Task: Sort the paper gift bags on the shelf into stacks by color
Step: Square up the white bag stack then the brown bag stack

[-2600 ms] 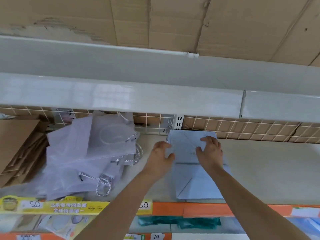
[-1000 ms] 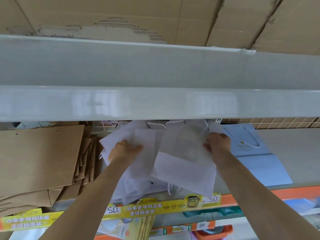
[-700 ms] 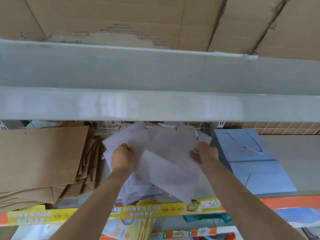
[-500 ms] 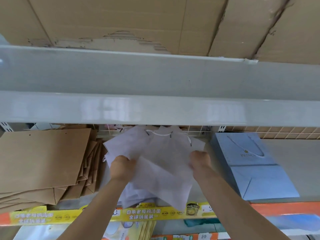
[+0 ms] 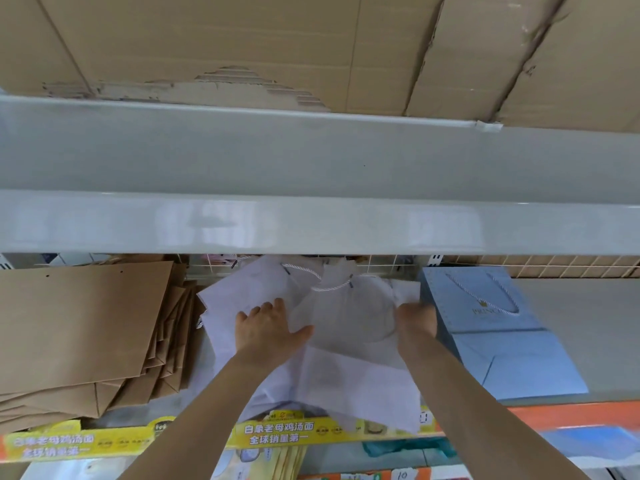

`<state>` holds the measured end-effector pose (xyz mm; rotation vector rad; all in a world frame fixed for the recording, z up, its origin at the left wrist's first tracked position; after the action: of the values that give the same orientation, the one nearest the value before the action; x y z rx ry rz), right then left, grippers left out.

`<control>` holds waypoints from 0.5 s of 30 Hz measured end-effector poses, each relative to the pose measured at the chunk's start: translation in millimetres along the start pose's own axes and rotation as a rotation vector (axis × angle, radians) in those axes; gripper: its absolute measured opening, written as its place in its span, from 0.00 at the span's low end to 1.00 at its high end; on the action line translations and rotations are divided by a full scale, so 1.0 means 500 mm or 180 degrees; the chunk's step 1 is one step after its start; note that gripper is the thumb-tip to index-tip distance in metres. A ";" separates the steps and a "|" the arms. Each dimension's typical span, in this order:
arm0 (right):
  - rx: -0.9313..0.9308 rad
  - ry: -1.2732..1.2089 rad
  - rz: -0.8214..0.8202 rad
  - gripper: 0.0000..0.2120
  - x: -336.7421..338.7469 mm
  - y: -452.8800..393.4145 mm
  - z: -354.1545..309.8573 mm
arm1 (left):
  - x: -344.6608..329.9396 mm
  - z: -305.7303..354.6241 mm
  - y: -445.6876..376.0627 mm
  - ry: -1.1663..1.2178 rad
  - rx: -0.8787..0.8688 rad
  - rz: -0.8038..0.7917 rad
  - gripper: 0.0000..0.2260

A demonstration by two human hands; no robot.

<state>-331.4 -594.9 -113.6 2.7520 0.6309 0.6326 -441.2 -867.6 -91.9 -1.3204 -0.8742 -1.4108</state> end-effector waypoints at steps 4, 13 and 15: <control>0.0551 0.0177 0.0717 0.15 0.084 -0.025 -0.051 | -0.009 -0.055 0.009 0.1039 0.0686 0.0077 0.16; 0.1441 0.0349 0.0068 0.12 -0.020 -0.013 -0.135 | -0.016 -0.111 0.007 0.2056 0.1410 0.0143 0.14; 0.1569 0.0184 -0.0333 0.12 -0.081 0.015 -0.141 | -0.018 -0.109 0.008 0.2113 0.1492 0.0047 0.17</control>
<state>-394.4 -610.3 -63.7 3.1233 1.0610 0.5996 -453.1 -918.9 -109.7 -0.4531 -0.6725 -1.3918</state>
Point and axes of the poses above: each hand's wrist, its own y-axis away from the middle knuckle, its own x-axis out of the back of the hand, z = x × y, the point moved 10 cm from there along -y, towards the middle knuckle, and after that the axes turned 7 degrees about z, right-handed, at the moved point
